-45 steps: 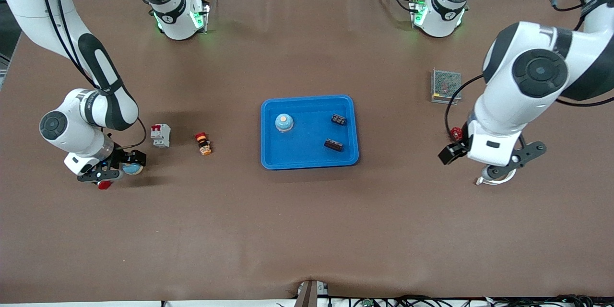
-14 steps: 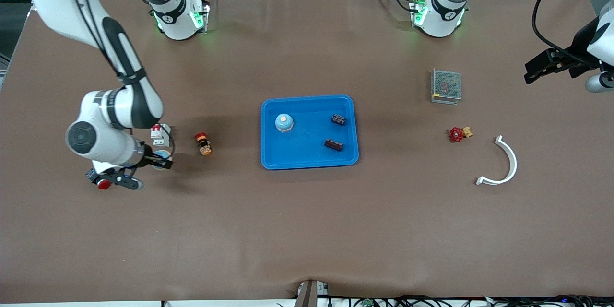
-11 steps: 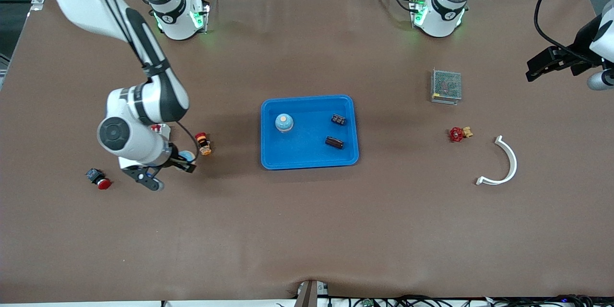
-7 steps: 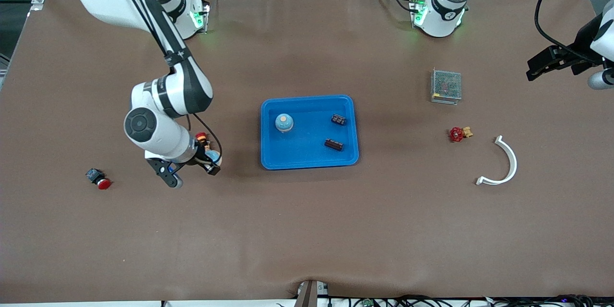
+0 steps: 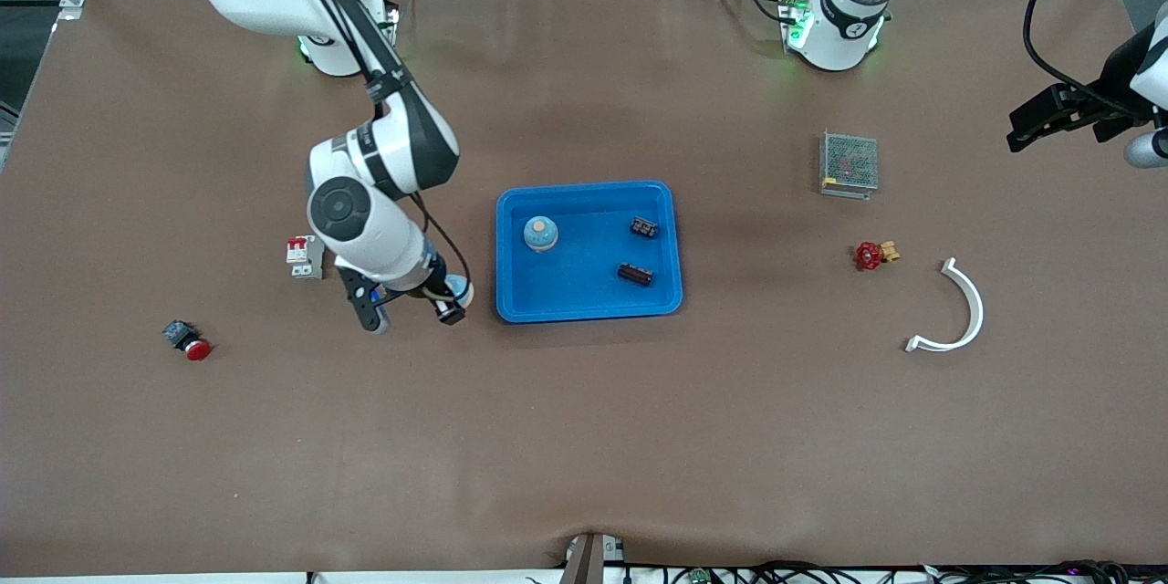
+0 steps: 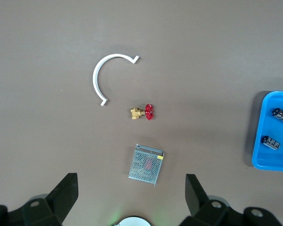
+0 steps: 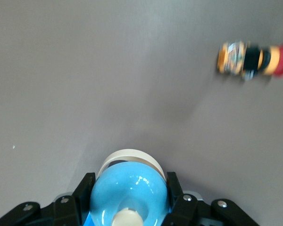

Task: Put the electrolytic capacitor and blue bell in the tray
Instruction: 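Carry the blue bell with the right gripper into the tray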

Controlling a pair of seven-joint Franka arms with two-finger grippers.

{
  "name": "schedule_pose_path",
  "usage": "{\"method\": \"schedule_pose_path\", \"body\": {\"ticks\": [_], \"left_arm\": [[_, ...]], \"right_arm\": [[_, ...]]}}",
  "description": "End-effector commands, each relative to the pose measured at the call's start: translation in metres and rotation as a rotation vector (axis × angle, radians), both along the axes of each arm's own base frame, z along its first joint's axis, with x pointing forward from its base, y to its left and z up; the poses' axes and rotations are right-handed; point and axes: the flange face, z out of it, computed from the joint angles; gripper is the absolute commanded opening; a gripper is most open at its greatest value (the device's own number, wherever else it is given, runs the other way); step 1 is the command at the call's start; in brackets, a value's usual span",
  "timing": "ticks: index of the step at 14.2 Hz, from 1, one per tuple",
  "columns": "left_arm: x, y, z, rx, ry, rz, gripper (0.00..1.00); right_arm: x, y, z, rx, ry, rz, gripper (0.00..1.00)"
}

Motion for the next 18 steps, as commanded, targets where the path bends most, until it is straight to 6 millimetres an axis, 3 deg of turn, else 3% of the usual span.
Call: {"method": "schedule_pose_path", "body": {"ticks": [1, 4, 8, 12, 18], "left_arm": [[-0.007, 0.004, 0.006, -0.027, -0.012, -0.018, 1.00], [-0.005, 0.004, 0.005, -0.025, -0.011, -0.018, 1.00], [-0.005, 0.003, 0.004, -0.027, -0.011, -0.019, 1.00], [0.001, 0.006, -0.001, -0.019, -0.003, -0.017, 1.00], [0.002, 0.006, 0.009, -0.014, -0.025, -0.017, 1.00]], "right_arm": [[-0.005, 0.025, -0.003, 0.020, -0.006, -0.098, 0.00], [-0.024, 0.064, -0.023, 0.021, -0.018, -0.157, 0.00], [-0.042, 0.091, -0.051, 0.017, -0.019, -0.160, 0.00], [-0.053, 0.102, -0.069, -0.001, 0.000, -0.137, 0.00], [-0.061, 0.113, -0.092, -0.011, 0.007, -0.118, 0.00]]}}
